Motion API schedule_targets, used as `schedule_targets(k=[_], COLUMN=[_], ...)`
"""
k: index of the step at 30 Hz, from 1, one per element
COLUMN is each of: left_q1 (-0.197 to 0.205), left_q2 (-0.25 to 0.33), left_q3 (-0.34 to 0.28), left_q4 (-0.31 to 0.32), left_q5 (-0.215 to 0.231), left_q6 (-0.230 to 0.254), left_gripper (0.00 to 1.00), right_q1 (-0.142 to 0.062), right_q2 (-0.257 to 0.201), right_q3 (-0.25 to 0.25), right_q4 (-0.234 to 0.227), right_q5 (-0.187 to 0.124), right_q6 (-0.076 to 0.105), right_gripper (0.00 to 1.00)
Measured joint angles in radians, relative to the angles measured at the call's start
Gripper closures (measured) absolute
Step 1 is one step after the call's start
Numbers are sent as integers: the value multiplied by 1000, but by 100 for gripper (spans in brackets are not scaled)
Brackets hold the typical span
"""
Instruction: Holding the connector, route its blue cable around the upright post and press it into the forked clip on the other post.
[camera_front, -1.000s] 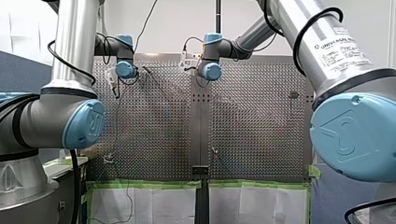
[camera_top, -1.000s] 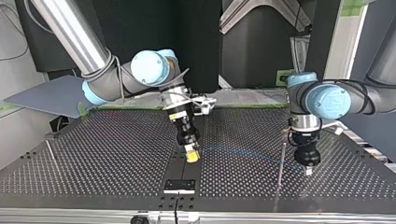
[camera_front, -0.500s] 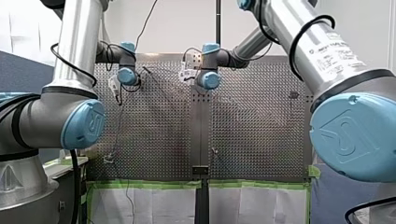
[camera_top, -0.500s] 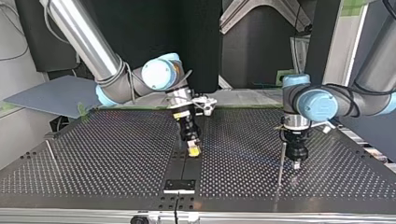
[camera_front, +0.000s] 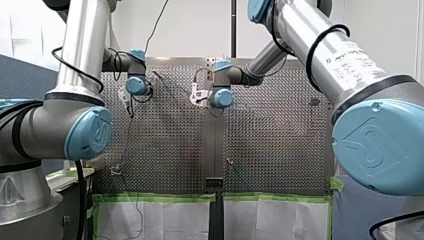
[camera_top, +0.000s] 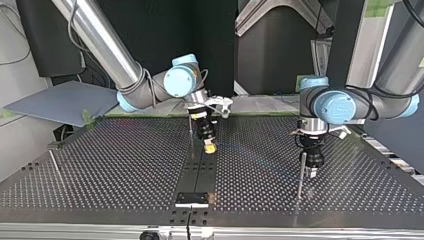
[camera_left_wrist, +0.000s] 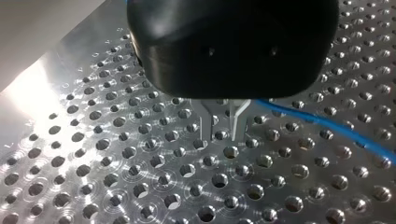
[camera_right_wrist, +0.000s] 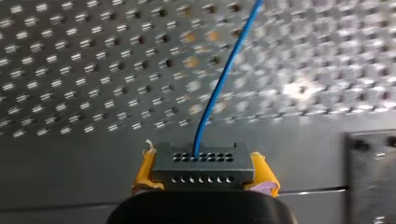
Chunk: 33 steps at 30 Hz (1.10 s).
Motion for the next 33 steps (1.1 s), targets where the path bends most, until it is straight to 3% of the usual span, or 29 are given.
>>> schedule_targets(k=[1,3,4,6,7,9,17,25,33], left_q1=[0,-1,-1,-2,-2,-3,-7,-11,-17], left_q2=[0,0,0,0,0,0,-1,-45,-59], left_q3=[0,0,0,0,0,0,-1,-1,-1], left_q4=[-1,-4,-5,-6,-7,-10,-27,-20,-23], left_q5=[0,4,7,15,17,15,-8,28,26], left_q6=[0,-1,-2,-2,-2,-2,-9,-56,-65], left_gripper=[67,47,47,23,23,2,2,2,2], right_q1=[0,0,0,-1,-1,-3,-10,-19,-24], right_q2=[1,3,3,4,4,5,7,13,43], right_q3=[4,13,18,32,39,55,119,185,253], right_q4=[4,7,6,-2,-7,-20,-81,-147,-201], right_q5=[4,10,12,14,15,15,16,19,28], right_q6=[0,0,0,1,1,2,7,10,9], right_gripper=[98,98,98,98,98,98,98,98,98])
